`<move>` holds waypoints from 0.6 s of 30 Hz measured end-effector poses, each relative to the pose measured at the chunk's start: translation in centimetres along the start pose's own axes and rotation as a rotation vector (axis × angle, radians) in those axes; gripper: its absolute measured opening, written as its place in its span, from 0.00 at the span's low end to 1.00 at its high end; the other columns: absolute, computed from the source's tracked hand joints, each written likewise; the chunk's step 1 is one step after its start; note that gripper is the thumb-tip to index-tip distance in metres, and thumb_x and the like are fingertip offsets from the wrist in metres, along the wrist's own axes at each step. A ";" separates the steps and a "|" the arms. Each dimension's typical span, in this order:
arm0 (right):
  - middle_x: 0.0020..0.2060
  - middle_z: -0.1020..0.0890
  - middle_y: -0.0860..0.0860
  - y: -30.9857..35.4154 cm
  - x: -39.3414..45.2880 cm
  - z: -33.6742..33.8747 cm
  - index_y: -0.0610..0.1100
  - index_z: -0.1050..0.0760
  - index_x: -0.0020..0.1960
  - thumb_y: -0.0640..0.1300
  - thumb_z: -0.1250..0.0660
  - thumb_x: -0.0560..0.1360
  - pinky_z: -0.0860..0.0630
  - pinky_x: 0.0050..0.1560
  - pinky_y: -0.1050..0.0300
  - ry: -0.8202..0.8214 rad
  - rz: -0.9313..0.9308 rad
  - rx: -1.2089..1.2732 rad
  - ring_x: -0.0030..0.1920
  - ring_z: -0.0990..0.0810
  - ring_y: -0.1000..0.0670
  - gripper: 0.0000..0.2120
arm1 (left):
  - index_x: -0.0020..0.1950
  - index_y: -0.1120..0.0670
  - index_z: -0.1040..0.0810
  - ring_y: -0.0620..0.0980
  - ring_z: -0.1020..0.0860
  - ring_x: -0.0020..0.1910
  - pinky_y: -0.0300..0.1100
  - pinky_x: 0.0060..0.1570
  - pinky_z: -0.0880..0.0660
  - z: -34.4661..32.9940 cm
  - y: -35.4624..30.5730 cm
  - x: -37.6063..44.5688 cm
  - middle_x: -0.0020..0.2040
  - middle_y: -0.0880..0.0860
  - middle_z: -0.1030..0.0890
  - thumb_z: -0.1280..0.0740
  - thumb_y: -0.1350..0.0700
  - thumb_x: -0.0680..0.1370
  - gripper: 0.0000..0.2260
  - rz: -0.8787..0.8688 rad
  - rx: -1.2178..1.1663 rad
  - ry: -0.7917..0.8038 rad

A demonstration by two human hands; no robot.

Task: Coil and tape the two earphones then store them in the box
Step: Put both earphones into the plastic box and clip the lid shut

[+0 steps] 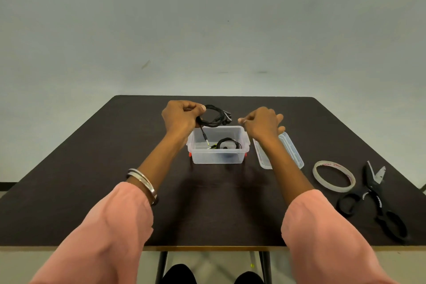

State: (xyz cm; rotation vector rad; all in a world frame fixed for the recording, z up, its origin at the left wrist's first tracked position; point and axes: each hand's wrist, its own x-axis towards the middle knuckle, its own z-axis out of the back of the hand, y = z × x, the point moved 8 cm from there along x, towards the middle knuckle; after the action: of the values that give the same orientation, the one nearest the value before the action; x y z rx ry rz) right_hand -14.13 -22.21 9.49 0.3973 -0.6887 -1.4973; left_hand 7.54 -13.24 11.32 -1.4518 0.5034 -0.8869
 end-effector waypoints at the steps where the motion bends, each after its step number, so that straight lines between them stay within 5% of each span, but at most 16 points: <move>1: 0.58 0.23 0.45 -0.4 -0.1 0.4 0.49 0.17 0.44 0.55 0.30 0.73 0.36 0.55 0.45 -0.019 -0.007 0.037 0.63 0.36 0.41 0.10 | 0.41 0.57 0.16 0.48 0.19 0.32 0.40 0.34 0.18 -0.8 0.1 0.0 0.38 0.54 0.16 0.26 0.61 0.72 0.01 0.005 0.005 0.021; 7: 0.52 0.18 0.48 -2.5 -1.2 1.5 0.47 0.16 0.42 0.51 0.30 0.74 0.40 0.48 0.48 -0.033 0.004 0.122 0.61 0.34 0.42 0.09 | 0.40 0.58 0.15 0.52 0.17 0.38 0.49 0.41 0.17 -4.5 2.5 0.7 0.39 0.55 0.16 0.25 0.63 0.71 0.01 0.011 0.211 0.166; 11: 0.53 0.18 0.48 -3.7 -1.8 1.6 0.46 0.16 0.44 0.51 0.31 0.75 0.41 0.49 0.49 -0.030 -0.008 0.158 0.62 0.34 0.43 0.09 | 0.43 0.61 0.15 0.50 0.18 0.34 0.44 0.41 0.18 -5.2 3.5 0.7 0.40 0.56 0.16 0.25 0.61 0.72 0.03 -0.032 0.478 0.230; 16: 0.51 0.18 0.48 -4.5 -2.5 1.4 0.46 0.16 0.45 0.50 0.31 0.75 0.41 0.50 0.49 -0.014 -0.001 0.186 0.63 0.35 0.42 0.09 | 0.45 0.59 0.16 0.55 0.18 0.40 0.46 0.42 0.23 -6.3 2.2 -0.2 0.42 0.57 0.16 0.28 0.59 0.74 0.04 -0.283 0.937 0.268; 18: 0.51 0.18 0.48 -4.7 -2.7 1.3 0.45 0.16 0.45 0.50 0.32 0.76 0.41 0.51 0.48 -0.013 0.001 0.199 0.64 0.35 0.42 0.09 | 0.46 0.57 0.17 0.55 0.19 0.44 0.49 0.49 0.27 -6.7 1.6 -0.8 0.41 0.56 0.17 0.31 0.58 0.76 0.04 -0.414 1.155 0.231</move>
State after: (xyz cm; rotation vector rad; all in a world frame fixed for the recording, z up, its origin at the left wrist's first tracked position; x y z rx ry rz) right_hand -18.36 -19.59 6.98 0.5381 -0.8515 -1.4361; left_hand 2.21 -17.06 8.98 -0.3792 -0.1869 -1.3612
